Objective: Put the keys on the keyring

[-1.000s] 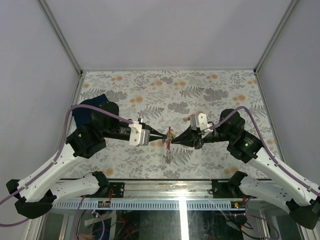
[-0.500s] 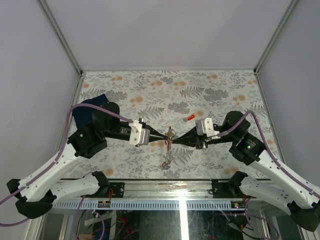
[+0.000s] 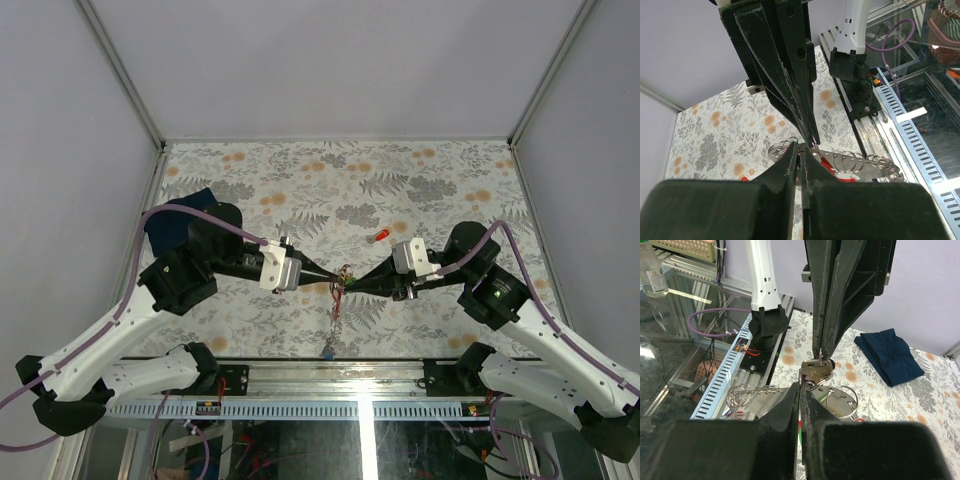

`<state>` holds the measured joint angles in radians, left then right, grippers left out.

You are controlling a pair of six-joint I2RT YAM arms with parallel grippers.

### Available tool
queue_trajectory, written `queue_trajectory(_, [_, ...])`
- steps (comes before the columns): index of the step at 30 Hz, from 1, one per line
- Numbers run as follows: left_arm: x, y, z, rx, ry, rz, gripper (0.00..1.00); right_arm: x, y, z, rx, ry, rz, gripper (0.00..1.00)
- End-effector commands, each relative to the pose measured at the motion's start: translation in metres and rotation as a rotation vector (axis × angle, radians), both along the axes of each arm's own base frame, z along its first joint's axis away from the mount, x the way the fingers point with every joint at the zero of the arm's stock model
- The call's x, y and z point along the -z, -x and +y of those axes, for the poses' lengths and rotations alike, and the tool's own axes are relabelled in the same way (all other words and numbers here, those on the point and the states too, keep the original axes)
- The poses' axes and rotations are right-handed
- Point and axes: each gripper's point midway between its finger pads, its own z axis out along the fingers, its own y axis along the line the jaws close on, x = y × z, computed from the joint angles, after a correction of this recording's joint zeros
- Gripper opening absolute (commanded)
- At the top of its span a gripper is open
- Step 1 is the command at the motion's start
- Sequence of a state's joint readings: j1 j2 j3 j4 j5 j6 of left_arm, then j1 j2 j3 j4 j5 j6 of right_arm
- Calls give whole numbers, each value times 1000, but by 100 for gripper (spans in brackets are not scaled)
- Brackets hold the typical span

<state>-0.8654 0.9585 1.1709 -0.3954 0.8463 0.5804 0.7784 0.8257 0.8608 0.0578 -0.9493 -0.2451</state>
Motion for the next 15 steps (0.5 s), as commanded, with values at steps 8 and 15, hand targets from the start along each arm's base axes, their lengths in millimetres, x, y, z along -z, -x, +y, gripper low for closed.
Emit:
queue_trajectory(8, [-9,10,-5,63,38,13,0,-40,7,-1,-41,-92,-85,0])
queue_trajectory(15, [-9,13,-6,83,37,19,0,-39,8,1,-57,-86,-72,0])
